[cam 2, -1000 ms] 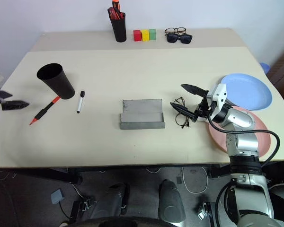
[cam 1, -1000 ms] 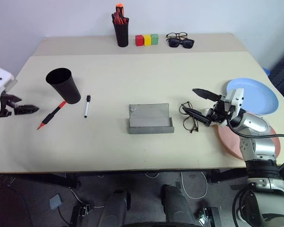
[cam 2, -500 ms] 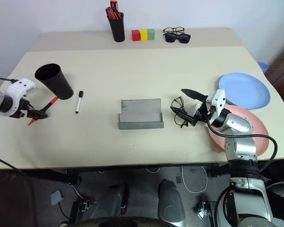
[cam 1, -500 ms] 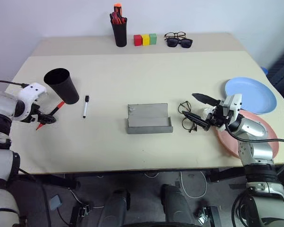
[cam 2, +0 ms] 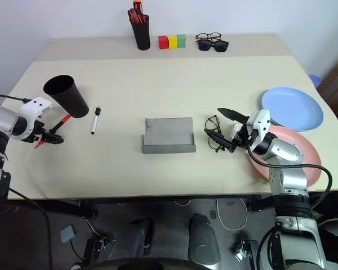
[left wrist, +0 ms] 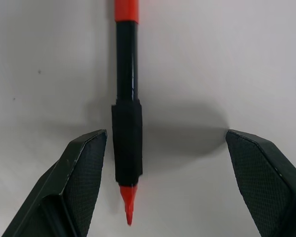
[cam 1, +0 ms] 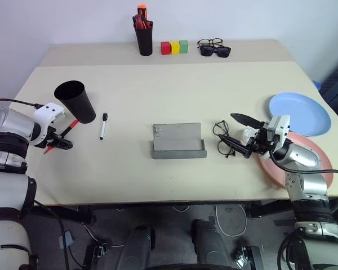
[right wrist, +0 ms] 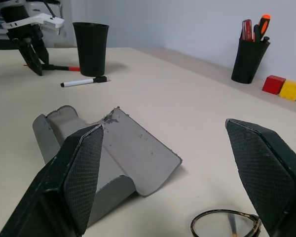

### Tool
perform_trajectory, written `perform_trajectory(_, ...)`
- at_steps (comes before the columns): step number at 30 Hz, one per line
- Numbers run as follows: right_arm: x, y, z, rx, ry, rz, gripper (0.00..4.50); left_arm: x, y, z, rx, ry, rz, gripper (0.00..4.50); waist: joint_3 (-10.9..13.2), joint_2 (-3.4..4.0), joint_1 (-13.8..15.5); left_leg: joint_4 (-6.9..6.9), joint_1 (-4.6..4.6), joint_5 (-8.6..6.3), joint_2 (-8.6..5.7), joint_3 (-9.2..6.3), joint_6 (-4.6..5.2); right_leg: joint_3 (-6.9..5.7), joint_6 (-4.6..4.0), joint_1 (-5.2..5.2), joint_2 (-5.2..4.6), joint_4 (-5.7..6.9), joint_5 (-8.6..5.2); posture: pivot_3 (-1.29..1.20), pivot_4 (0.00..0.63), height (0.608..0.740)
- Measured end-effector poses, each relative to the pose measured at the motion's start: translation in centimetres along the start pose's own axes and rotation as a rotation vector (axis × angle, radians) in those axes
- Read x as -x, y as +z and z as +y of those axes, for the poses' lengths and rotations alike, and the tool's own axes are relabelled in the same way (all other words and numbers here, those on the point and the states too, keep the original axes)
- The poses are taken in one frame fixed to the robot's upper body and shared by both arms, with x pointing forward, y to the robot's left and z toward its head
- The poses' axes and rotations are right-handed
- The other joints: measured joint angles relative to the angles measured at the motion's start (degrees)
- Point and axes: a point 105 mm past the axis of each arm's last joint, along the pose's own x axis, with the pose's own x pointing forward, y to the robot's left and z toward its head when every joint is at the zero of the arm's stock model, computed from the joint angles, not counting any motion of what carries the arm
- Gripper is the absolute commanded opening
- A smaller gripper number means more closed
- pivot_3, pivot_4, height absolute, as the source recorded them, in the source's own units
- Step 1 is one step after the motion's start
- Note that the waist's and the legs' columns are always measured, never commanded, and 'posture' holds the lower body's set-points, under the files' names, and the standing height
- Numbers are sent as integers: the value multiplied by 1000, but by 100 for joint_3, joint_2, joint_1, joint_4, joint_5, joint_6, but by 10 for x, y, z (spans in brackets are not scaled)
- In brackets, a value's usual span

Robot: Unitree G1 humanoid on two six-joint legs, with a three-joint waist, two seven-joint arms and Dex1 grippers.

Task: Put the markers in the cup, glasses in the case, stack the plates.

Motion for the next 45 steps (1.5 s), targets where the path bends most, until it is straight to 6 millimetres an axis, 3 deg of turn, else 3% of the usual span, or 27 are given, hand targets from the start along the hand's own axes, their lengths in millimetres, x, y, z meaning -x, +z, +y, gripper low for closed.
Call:
perform_trajectory(15, 7, 2, 2, -1, -28, 7, 4048, -7, 18, 6, 62, 123, -29, 3921, 0, 0, -1, 2, 3, 0, -1, 0, 0, 0, 2, 4, -1, 2, -1, 0, 150, 740)
perform_trajectory(19, 9, 4, 1, 4, -37, 7, 4048, -10, 20, 5, 78, 124, -37, 2625, -1, 0, 2, 3, 10, 0, -1, 0, 0, 0, 2, 12, -1, 2, -1, 0, 150, 740)
perform_trajectory(24, 12, 3, 1, 5, -47, 16, 4048, -15, 19, 0, 82, 108, -32, 14, -3, 2, -22, 3, 19, 1, 0, 0, -1, 0, 3, 16, -1, 4, -1, 0, 150, 740)
perform_trajectory(32, 13, 3, -1, -4, -52, 25, 4048, -13, 12, 1, 75, 74, -35, 14, -4, 6, -42, 1, 21, 1, 0, 2, -1, 2, 3, 16, -1, 4, -1, 0, 150, 740)
perform_trajectory(37, 14, 5, -2, 3, -57, 24, 4048, -6, -3, -1, 49, -4, -38, 14, -5, 6, -103, -3, 20, 0, 0, 2, -1, 5, 1, 15, -1, 3, -1, 0, 150, 740)
perform_trajectory(45, 11, 6, -6, 6, -59, 16, 4048, 13, -40, -34, -63, -178, -75, 14, -4, 7, -136, -7, 19, 0, 4, 3, -1, 10, -28, 10, -2, 3, 10, 0, 150, 740)
